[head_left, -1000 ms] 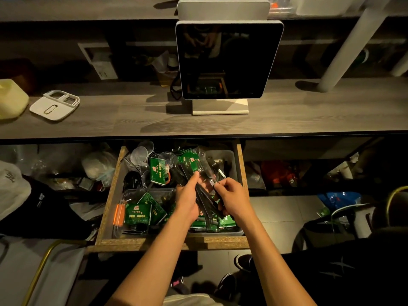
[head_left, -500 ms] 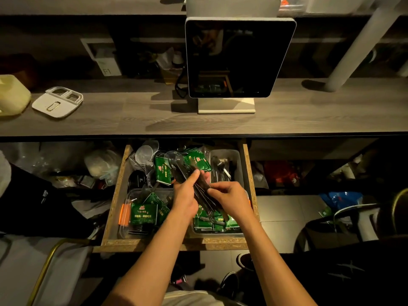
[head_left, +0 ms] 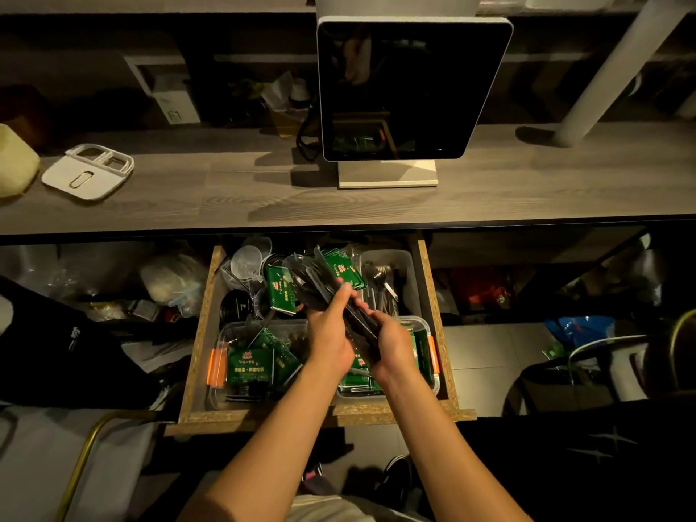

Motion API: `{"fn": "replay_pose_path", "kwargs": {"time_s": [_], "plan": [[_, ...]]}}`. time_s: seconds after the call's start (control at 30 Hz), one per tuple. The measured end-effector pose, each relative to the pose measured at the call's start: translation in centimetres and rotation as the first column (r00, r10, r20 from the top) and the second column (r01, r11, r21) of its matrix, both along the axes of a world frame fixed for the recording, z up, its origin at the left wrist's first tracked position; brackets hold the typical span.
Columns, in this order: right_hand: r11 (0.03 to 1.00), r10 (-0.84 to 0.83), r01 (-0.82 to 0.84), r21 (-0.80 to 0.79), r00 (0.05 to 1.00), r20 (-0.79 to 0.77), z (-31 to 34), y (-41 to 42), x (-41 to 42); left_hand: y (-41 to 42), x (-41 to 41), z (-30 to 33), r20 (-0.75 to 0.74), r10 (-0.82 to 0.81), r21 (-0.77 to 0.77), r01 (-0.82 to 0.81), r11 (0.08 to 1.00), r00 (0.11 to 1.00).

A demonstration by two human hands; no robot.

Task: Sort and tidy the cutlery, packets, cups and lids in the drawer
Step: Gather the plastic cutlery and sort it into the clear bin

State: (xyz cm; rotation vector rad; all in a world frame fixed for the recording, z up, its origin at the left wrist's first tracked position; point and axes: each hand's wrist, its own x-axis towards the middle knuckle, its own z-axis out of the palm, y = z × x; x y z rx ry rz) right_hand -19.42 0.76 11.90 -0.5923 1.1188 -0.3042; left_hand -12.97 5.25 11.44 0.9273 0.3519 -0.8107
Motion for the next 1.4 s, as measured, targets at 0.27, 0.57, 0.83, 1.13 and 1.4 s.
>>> {"fn": "replay_pose_path", "kwargs": {"time_s": [0.27, 0.57, 0.83, 1.13, 1.4], "plan": [[0.97, 0.226, -0.236, 0.057, 0.964, 0.141, -3.1, 0.7, -0.8, 1.8, 2.1, -2.2, 0.087, -0.176, 0.187, 0.158, 0.97, 0.98], [0.811, 0.297, -0.49, -0.321, 0.816, -0.495, -12.8, 0.4, -2.3, 7.6, 7.2, -7.5, 0.013, -0.196, 0.429, 0.172, 0.887, 0.98], [0.36, 0.424, -0.795, -0.487, 0.605, -0.674, -15.9, 4.0, 3.8, 10.0, 9.5, -11.3, 0.054, -0.189, 0.531, 0.132, 0.837, 0.981], [0.507, 0.062, -0.764, -0.399, 0.494, -0.867, -18.3, 5.5, 9.8, 11.8, 11.8, -13.1, 0.055, -0.138, 0.569, 0.083, 0.818, 0.989], [0.551, 0.033, -0.675, -0.491, 0.606, -0.795, -19.6, 4.9, 12.0, 12.3, 12.0, -13.8, 0.0, -0.18, 0.517, 0.154, 0.842, 0.984]]}}
